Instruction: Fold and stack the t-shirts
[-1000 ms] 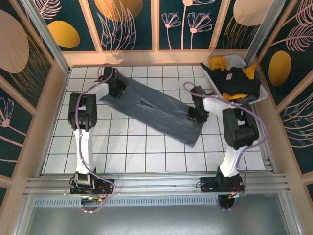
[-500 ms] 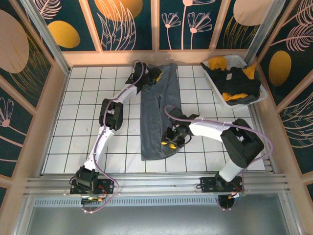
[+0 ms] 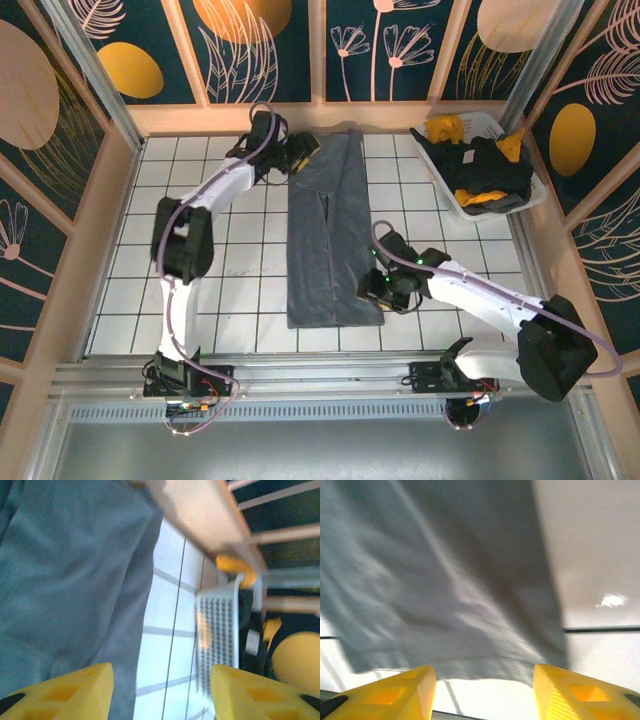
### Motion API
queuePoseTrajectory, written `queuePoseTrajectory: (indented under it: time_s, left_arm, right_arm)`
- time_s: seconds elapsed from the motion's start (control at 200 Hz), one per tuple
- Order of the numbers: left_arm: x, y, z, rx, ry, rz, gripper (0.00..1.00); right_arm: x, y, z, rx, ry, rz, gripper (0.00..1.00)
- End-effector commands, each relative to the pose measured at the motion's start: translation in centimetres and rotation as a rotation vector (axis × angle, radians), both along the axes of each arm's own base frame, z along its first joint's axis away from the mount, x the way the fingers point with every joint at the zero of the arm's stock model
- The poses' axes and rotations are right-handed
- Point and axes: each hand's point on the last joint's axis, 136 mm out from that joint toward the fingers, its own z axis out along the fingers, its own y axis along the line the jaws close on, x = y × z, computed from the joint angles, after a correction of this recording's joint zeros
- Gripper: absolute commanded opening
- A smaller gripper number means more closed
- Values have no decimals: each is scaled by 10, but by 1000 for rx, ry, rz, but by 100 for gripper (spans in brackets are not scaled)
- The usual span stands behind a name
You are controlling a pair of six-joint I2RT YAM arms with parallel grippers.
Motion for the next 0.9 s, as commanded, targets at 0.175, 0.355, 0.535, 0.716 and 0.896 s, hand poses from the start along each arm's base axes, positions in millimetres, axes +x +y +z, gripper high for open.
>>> queuePoseTrajectory:
  time_s: [0.175, 0.355, 0.535, 0.716, 0.896]
  left_arm:
    - [-251, 58, -121, 395, 446, -235, 53]
    - [-345, 62, -136, 364, 581, -321, 53]
    - [-382, 58, -143, 330, 642, -357, 55]
    - [-391, 49, -152, 320, 669, -381, 55]
    - [-375, 31, -156, 302, 643, -388, 46]
  right_arm:
    - [-29, -14, -28, -73, 114, 124, 55]
    - [-34, -8, -43, -60, 161, 143, 47]
    - [-33, -8, -49, -64, 159, 152, 40]
    - [-34, -5, -51, -52, 158, 151, 29]
    - [-36, -7, -50, -42, 151, 142, 17]
